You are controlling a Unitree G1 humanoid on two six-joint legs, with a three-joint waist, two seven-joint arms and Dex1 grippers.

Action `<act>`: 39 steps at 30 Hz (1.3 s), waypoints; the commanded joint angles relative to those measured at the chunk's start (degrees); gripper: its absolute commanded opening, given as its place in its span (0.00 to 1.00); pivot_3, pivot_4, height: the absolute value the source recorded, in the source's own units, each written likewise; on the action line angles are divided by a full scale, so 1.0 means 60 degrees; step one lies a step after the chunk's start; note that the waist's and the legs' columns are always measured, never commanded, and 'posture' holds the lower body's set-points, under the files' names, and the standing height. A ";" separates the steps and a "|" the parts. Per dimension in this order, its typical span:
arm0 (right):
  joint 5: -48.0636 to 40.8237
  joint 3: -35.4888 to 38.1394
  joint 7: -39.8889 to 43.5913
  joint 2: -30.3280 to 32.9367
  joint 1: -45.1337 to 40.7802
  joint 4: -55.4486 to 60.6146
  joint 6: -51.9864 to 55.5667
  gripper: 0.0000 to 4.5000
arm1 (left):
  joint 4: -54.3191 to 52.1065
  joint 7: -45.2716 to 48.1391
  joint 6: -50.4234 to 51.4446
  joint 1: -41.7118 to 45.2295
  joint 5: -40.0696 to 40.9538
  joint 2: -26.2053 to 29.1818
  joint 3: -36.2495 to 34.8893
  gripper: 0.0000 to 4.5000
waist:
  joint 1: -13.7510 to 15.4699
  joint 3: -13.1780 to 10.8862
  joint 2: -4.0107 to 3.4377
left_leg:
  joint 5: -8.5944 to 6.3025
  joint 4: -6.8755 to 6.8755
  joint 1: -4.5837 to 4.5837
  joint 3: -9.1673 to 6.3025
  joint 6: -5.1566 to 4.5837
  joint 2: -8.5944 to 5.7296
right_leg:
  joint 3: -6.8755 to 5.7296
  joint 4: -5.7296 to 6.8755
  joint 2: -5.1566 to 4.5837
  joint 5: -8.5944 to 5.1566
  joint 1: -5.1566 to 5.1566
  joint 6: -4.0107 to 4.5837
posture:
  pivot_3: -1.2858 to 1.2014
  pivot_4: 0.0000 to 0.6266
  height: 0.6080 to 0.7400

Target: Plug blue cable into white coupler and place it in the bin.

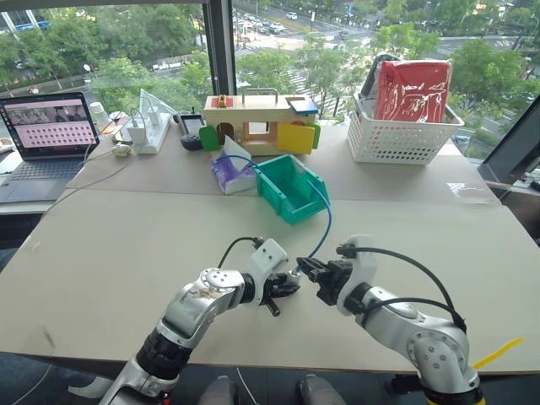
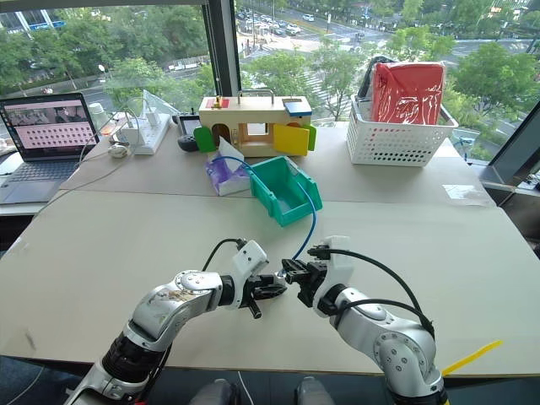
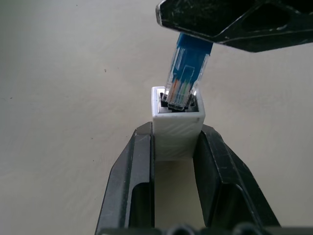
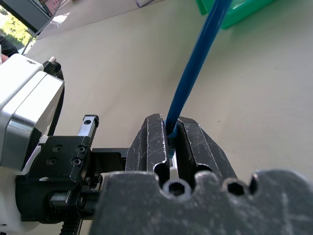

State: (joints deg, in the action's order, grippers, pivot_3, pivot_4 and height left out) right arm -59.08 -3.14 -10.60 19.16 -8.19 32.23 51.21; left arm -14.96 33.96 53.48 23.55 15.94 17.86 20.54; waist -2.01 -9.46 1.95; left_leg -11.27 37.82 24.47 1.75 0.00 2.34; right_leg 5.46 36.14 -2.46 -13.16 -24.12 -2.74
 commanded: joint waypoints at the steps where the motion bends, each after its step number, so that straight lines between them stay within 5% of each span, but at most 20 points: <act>1: 0.0184 0.0009 0.0186 0.0168 -0.0082 0.0135 0.0365 0.00 | 0.0234 -0.0040 -0.0024 -0.0055 -0.0058 -0.0080 0.0184 0.14 | 0.0002 0.0005 0.0000 | 0.0000 0.0000 -0.0002 0.0000 0.0000 0.0000 | 0.0000 0.0000 0.0000 0.0000 0.0001 0.0000 | 0.52 0.24 0.99; 18: 0.1585 -0.1177 0.1007 0.0770 -0.0904 -0.0165 0.2172 0.00 | -0.0267 -0.0319 0.0868 0.0644 -0.0135 0.0125 0.0263 0.14 | -0.0029 0.0090 0.0011 | 0.0000 -0.0002 -0.0014 -0.0004 0.0000 -0.0004 | 0.0001 0.0000 0.0000 -0.0001 0.0009 -0.0002 | 0.52 0.24 0.99; 39: 0.2385 -0.0630 0.2510 0.0829 0.0109 -0.1310 0.2489 0.00 | -0.0767 -0.1174 0.1512 0.0349 0.0000 -0.0229 -0.0061 0.14 | -0.0025 0.0202 0.0064 | -0.0002 -0.0009 -0.0022 -0.0005 0.0000 -0.0004 | 0.0000 -0.0009 -0.0001 -0.0007 0.0017 -0.0004 | 0.52 0.24 0.99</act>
State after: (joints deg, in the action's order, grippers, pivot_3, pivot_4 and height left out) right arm -46.76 -3.86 3.74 22.81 -12.32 30.80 61.58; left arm -18.40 28.34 62.80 25.26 16.11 16.70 22.65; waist -2.16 -8.25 2.33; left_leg -11.29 37.76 24.31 1.72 0.00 2.32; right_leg 5.46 36.08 -2.47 -13.20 -24.01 -2.77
